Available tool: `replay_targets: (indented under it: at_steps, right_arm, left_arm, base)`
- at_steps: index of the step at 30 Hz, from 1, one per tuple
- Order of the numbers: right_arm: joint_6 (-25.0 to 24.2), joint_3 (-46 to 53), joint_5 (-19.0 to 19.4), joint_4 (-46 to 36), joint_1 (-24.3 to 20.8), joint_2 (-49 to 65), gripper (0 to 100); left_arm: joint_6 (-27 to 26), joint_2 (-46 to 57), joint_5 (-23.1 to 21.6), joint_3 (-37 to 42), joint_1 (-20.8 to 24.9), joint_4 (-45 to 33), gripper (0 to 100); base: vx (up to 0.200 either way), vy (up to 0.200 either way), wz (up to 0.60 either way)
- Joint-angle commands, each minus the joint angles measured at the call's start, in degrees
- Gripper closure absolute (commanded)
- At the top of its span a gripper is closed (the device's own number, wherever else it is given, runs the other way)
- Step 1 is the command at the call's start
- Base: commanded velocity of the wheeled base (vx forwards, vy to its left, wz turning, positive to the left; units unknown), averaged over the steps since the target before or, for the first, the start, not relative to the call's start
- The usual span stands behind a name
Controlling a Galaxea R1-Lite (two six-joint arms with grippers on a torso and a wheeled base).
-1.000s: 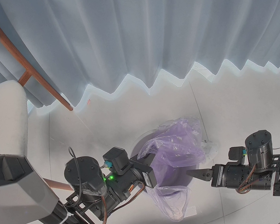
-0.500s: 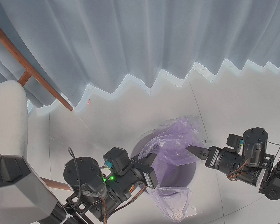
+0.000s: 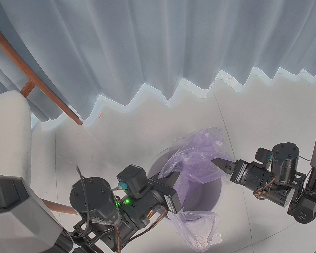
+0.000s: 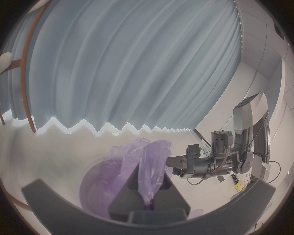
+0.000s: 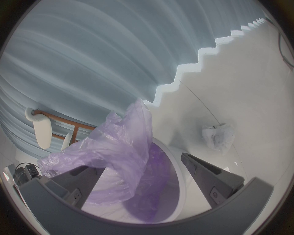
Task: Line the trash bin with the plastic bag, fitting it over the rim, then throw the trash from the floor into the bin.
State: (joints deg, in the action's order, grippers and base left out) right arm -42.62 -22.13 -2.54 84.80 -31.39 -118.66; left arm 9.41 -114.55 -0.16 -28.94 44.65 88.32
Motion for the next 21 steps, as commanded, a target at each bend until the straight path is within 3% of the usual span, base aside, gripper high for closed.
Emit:
replay_targets:
  at_steps: [1, 9, 21]
  right_arm:
    - [-0.01, -0.02, -0.01, 0.54, 0.01, -0.16, 0]
    - [-0.01, 0.15, -0.01, 0.81, -0.07, -0.60, 0]
    - [0.08, 0.50, -0.01, 2.39, -0.16, -0.96, 0]
  left_arm:
    - [-0.01, 0.91, -0.02, 0.02, 0.52, 0.01, 100]
    - [-0.01, 1.53, 0.16, 0.02, 1.14, 0.01, 100]
    - [0.34, -0.14, 5.61, -4.02, 2.89, 0.01, 100]
  base:
    - [0.000, 0.000, 0.00]
    - [0.000, 0.000, 0.00]
    - [0.000, 0.000, 0.00]
